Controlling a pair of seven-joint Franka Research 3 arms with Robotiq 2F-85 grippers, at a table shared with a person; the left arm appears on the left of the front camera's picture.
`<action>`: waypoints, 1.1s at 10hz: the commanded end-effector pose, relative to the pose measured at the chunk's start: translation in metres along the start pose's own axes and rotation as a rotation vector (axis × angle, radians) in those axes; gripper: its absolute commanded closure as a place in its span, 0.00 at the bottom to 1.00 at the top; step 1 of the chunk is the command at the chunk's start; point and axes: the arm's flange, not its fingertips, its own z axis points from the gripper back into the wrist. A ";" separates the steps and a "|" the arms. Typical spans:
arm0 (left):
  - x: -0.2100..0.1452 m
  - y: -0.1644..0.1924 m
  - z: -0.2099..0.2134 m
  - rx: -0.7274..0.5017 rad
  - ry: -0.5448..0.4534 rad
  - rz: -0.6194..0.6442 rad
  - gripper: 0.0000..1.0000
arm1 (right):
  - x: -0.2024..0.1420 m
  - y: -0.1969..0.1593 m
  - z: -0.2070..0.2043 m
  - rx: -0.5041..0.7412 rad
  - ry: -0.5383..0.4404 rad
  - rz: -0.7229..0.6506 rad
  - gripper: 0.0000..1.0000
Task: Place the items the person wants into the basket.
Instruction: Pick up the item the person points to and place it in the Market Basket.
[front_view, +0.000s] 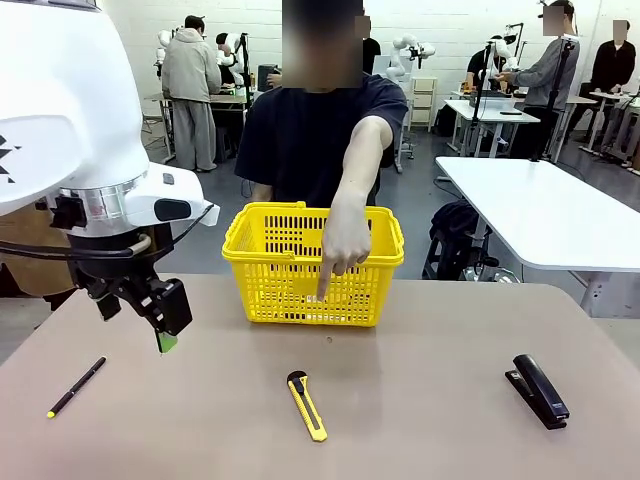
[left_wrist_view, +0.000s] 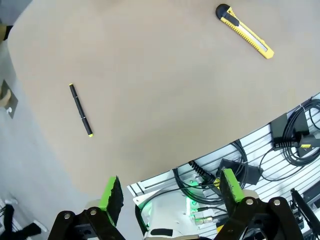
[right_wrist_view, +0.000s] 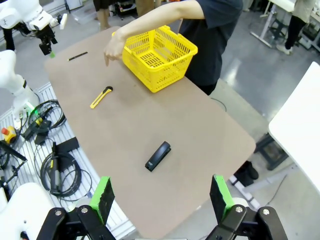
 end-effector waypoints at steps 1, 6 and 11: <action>-0.002 -0.005 -0.003 0.034 -0.001 0.012 0.00 | 0.001 0.000 0.000 0.014 -0.010 0.000 0.00; 0.017 -0.024 -0.001 -0.022 0.015 0.024 0.00 | 0.001 0.000 0.000 0.014 -0.010 0.000 0.00; 0.106 -0.109 -0.049 -0.088 0.136 0.347 0.00 | 0.001 0.000 0.000 0.014 -0.010 0.000 0.00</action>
